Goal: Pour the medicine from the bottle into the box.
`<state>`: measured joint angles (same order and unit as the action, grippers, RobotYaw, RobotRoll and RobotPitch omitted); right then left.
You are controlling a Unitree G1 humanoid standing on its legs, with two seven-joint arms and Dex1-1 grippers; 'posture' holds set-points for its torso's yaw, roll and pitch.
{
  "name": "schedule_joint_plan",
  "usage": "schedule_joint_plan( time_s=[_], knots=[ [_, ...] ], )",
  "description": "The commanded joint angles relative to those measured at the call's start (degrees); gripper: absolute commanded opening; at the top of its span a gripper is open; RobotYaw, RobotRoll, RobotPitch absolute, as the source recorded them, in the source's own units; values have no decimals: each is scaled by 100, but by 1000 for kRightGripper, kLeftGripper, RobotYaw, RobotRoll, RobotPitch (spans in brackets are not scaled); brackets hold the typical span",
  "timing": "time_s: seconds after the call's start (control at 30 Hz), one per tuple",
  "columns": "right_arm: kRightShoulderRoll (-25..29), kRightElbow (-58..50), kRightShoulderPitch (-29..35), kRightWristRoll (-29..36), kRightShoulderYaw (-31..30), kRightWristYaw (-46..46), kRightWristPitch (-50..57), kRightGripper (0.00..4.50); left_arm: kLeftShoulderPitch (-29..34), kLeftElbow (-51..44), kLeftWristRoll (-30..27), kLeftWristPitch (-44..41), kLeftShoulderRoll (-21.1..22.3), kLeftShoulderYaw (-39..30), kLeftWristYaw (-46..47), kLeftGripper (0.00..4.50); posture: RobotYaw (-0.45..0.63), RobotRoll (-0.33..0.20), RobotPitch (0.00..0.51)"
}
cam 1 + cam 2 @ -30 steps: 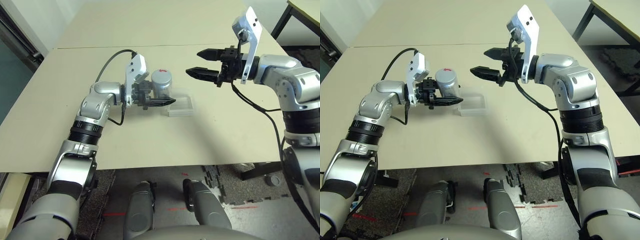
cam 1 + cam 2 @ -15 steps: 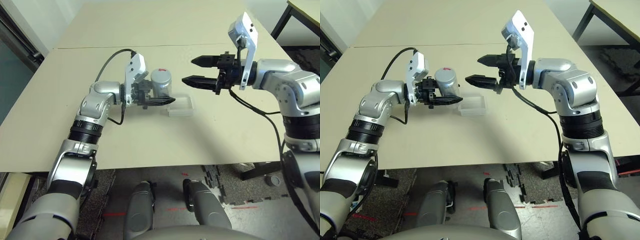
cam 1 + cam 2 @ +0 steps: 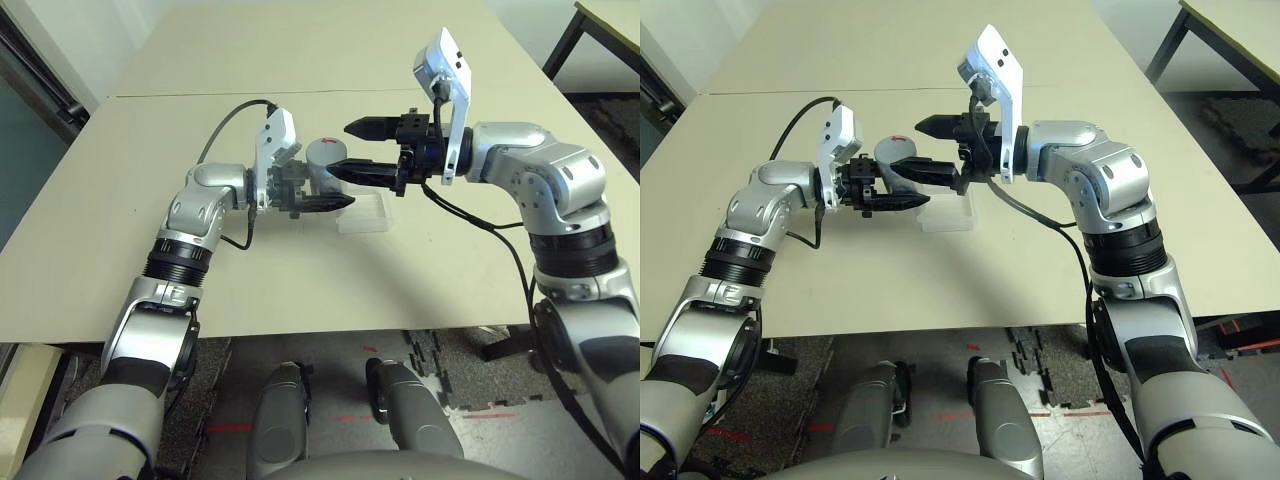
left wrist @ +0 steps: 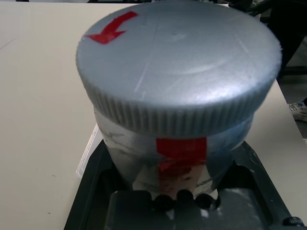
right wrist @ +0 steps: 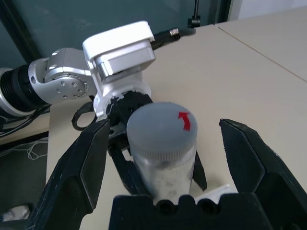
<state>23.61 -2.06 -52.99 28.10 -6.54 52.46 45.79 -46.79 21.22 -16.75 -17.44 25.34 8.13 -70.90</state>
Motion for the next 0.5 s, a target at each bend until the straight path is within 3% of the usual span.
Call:
schedule_joint_plan(
  time_s=[0.03,0.5],
  knots=[
    [-69,90,-94,-95,-153,15,-135,4500,-77,-5,66,45,-41,86,-48,2539,17,0,150],
    [-234,556,-273,-440,-342,142,-541,4500,-79,-47,82,32,-152,92,-30,2539,23,0,153]
  ],
)
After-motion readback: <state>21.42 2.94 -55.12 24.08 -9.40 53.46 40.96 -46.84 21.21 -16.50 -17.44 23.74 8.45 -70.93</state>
